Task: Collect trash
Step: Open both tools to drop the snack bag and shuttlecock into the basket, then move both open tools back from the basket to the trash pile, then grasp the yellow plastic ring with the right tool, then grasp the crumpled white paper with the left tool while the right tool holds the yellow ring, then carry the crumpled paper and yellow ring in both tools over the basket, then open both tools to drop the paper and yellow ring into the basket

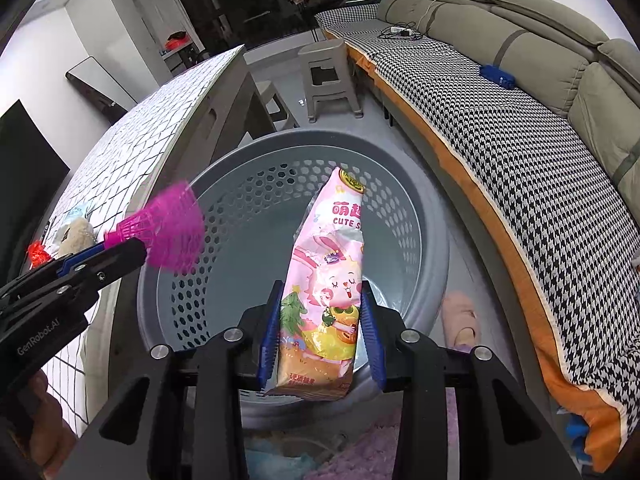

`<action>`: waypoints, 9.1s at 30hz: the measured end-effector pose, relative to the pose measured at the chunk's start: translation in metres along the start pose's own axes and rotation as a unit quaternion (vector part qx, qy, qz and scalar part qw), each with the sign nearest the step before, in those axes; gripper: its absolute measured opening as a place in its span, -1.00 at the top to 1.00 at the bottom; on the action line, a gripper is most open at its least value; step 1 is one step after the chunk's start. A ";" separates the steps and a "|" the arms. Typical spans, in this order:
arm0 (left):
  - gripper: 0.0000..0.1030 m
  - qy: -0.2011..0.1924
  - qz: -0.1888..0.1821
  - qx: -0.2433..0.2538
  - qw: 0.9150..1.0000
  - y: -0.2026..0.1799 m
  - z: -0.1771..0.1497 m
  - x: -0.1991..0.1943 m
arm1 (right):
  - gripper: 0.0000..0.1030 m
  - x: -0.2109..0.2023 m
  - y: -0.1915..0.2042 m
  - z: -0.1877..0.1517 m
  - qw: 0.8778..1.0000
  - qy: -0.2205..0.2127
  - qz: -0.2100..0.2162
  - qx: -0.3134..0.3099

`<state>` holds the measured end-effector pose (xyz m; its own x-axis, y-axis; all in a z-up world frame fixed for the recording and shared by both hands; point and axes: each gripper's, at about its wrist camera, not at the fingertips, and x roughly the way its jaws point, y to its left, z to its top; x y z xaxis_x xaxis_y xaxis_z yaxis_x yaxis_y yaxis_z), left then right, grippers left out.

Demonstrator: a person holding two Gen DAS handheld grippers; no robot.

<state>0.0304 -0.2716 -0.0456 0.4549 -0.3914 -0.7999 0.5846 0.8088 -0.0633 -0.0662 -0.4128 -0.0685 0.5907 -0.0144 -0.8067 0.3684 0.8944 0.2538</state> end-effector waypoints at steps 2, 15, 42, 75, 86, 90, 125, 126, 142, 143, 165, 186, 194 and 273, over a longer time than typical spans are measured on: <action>0.51 -0.001 0.005 0.001 1.000 0.000 0.000 -0.001 | 0.30 -0.001 0.001 0.000 1.000 -0.001 -0.001 -0.002; -0.32 -0.016 0.028 0.000 0.999 0.004 0.001 -0.012 | -0.30 -0.020 -0.006 0.003 0.999 -0.034 0.006 0.013; -0.84 -0.052 0.029 -0.009 0.998 0.018 -0.014 -0.042 | -0.36 -0.050 0.013 -0.012 0.998 -0.066 -0.009 0.011; -0.84 -0.100 0.060 -0.076 0.990 0.094 -0.066 -0.110 | -0.37 -0.076 0.091 -0.040 0.995 -0.090 0.010 -0.047; -0.84 -0.090 0.108 -0.116 0.983 0.138 -0.083 -0.122 | -0.37 -0.055 0.122 -0.034 0.994 -0.070 0.043 -0.069; -0.84 -0.088 0.128 -0.136 0.978 0.159 -0.089 -0.126 | -0.37 -0.044 0.144 -0.030 0.992 -0.059 0.057 -0.092; -0.84 -0.063 0.231 -0.220 0.945 0.289 -0.132 -0.142 | -0.45 0.031 0.320 -0.029 0.960 0.044 0.144 -0.234; -0.84 -0.064 0.230 -0.222 0.945 0.291 -0.133 -0.142 | -0.45 0.033 0.322 -0.030 0.960 0.046 0.142 -0.236; -0.84 -0.069 0.209 -0.230 0.948 0.292 -0.140 -0.140 | -0.45 0.045 0.329 -0.029 0.961 0.061 0.149 -0.226; -0.84 -0.069 0.208 -0.229 0.948 0.291 -0.140 -0.140 | -0.45 0.045 0.329 -0.029 0.961 0.060 0.149 -0.226; -0.84 -0.069 0.174 -0.219 0.958 0.272 -0.134 -0.135 | -0.29 0.016 0.308 -0.034 0.958 0.041 0.192 -0.208; -0.84 -0.027 0.144 -0.203 0.968 0.234 -0.100 -0.081 | -0.29 -0.004 0.228 -0.037 0.972 0.010 0.172 -0.162; -0.53 -0.013 0.145 -0.198 0.969 0.229 -0.092 -0.066 | -0.29 0.002 0.215 -0.031 0.974 0.014 0.173 -0.145; 0.46 0.027 0.024 0.001 0.999 0.011 0.013 0.031 | -0.29 0.001 0.005 0.009 0.999 -0.039 0.020 0.008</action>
<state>0.0598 -0.2801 -0.0638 0.4455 -0.3288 -0.8327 0.5643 0.8252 -0.0239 -0.0574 -0.4126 -0.0628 0.6586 -0.0146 -0.7523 0.3545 0.8879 0.2931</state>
